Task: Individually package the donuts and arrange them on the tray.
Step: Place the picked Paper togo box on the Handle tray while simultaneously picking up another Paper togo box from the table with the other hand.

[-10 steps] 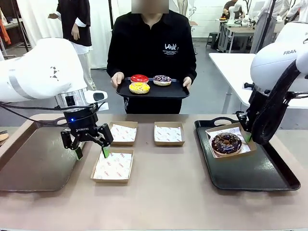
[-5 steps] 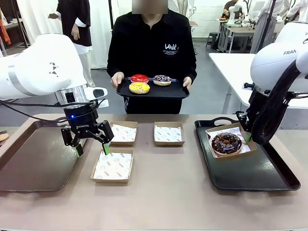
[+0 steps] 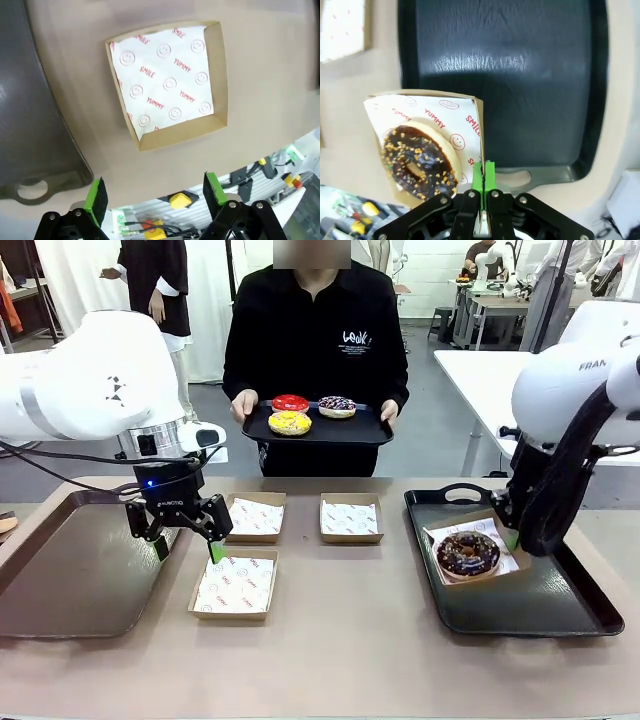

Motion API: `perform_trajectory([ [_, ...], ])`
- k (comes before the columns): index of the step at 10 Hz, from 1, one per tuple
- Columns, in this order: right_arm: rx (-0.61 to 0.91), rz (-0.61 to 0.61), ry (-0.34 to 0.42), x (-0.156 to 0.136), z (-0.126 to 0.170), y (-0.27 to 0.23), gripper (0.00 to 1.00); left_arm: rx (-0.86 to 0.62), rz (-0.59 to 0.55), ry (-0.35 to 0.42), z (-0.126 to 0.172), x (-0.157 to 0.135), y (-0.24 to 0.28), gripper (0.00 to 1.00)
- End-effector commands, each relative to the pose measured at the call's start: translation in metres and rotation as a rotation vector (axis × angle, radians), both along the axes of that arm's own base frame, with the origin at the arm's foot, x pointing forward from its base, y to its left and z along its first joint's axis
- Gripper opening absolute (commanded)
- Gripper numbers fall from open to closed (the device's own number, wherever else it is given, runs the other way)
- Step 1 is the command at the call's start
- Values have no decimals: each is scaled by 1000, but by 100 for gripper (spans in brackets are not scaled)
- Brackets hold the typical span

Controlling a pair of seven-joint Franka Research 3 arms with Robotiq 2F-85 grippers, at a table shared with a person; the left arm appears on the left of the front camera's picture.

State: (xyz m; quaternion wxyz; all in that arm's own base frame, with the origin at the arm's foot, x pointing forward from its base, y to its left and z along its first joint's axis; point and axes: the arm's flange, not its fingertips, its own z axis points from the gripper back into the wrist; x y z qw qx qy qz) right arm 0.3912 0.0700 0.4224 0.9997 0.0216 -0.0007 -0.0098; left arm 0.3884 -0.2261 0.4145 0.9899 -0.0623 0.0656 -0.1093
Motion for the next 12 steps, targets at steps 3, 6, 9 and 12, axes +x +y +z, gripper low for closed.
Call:
perform_trajectory([
  [3,-64,-26,42,-21,-21,-5,1,131,40,-161,-17,3,-21,100],
  [6,-49,-30,51,-14,-35,-5,1,197,48,-170,-47,4,-33,100],
  [9,-29,-40,39,-5,-42,-4,1,145,115,-159,-68,6,-29,100],
  [12,-11,-53,25,1,-49,-5,1,106,161,-201,-81,5,-21,100],
])
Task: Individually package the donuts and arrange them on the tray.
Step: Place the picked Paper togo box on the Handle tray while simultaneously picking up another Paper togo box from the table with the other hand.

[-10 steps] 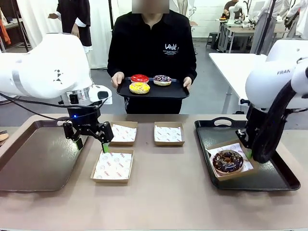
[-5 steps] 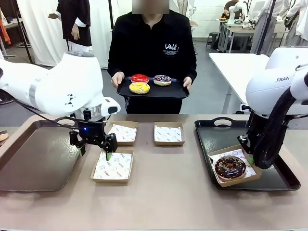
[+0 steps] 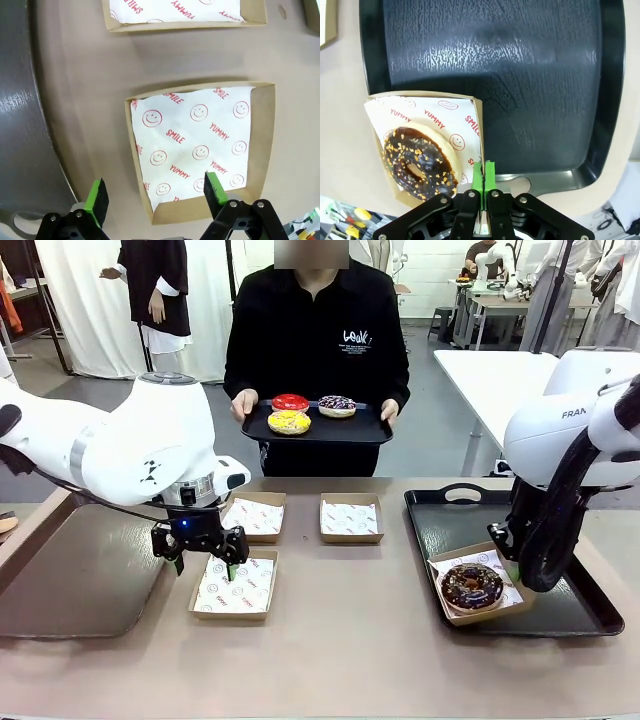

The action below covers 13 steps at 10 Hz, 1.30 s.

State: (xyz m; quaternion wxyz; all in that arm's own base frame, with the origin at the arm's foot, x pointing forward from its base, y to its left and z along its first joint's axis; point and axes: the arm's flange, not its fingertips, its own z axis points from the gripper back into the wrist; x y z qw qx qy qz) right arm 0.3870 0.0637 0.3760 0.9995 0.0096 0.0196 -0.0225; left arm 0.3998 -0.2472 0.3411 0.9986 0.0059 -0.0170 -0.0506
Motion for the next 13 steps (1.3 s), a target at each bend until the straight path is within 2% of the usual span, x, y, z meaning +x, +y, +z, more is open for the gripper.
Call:
perform_trajectory([
  [1,17,-32,-20,6,-4,0,1,-23,51,-40,-11,-8,3,100],
  [3,24,-37,-32,8,-4,-1,1,-14,97,-97,-15,-18,4,100],
  [5,30,-39,-34,11,-4,-2,1,-20,109,-121,-12,-22,7,100],
  [13,12,-17,-42,13,-6,-2,1,-31,99,-98,-12,-19,10,100],
])
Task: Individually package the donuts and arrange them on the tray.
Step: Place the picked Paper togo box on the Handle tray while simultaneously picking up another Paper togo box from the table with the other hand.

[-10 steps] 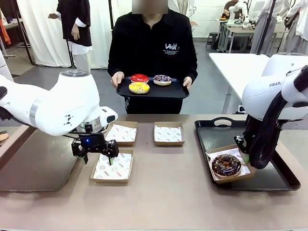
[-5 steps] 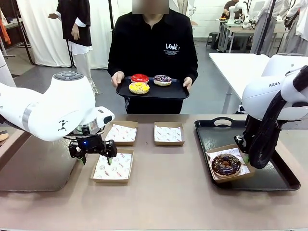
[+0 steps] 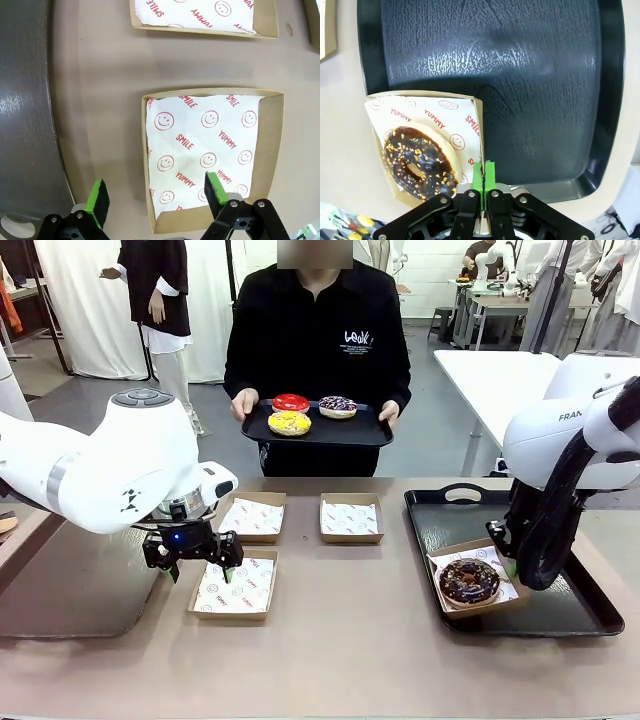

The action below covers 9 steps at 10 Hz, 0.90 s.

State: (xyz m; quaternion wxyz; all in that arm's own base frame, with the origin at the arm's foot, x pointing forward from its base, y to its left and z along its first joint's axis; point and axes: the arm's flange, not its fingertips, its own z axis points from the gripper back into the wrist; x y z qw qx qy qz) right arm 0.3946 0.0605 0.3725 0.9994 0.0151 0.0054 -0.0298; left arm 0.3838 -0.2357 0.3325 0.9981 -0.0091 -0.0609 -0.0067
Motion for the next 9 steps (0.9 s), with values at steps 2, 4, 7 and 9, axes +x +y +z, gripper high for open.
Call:
perform_trajectory([
  [2,0,-2,-11,5,-4,0,1,3,10,-7,-5,-3,-2,100],
  [4,-3,-1,-7,5,-4,0,1,-4,2,2,-6,-2,-2,100],
  [7,-13,9,-4,5,-5,1,99,-43,-1,44,-6,1,-1,40],
  [9,-12,7,-3,5,-5,0,100,-56,-5,72,-8,5,-1,35],
])
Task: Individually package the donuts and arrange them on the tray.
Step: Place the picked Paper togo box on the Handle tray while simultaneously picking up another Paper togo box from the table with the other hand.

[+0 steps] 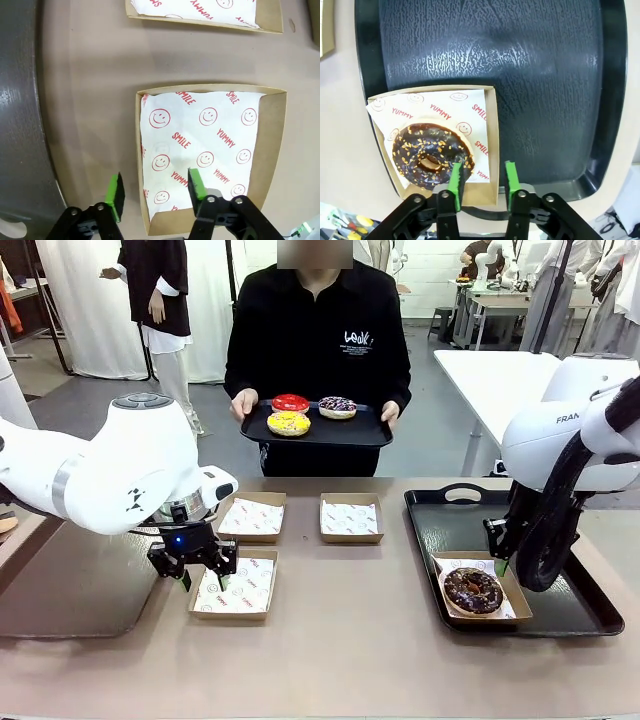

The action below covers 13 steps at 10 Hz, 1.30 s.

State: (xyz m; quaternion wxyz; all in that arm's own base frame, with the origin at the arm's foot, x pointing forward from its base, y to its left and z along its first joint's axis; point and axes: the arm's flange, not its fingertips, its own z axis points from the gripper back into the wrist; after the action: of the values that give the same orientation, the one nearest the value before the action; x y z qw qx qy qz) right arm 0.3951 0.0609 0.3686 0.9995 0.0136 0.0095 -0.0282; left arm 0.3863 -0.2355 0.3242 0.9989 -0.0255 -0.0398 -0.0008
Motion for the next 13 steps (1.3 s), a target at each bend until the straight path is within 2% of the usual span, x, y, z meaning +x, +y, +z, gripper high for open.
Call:
perform_trajectory([
  [1,-8,3,-14,5,-1,-1,100,-24,-16,34,-1,4,-1,0],
  [2,-6,5,-16,5,-1,-1,93,-25,-18,38,-2,5,0,0],
  [3,-6,7,-19,5,0,-1,100,-25,-16,41,-2,5,0,0],
  [7,3,8,-26,0,2,-3,100,-28,5,46,-2,6,0,0],
  [11,40,-14,-65,-18,16,-18,100,-10,-19,55,1,5,2,0],
  [12,85,-11,-59,-25,21,-26,100,-8,-60,81,7,5,1,0],
  [13,206,26,-52,-36,30,-41,100,-39,-102,120,23,2,0,0],
])
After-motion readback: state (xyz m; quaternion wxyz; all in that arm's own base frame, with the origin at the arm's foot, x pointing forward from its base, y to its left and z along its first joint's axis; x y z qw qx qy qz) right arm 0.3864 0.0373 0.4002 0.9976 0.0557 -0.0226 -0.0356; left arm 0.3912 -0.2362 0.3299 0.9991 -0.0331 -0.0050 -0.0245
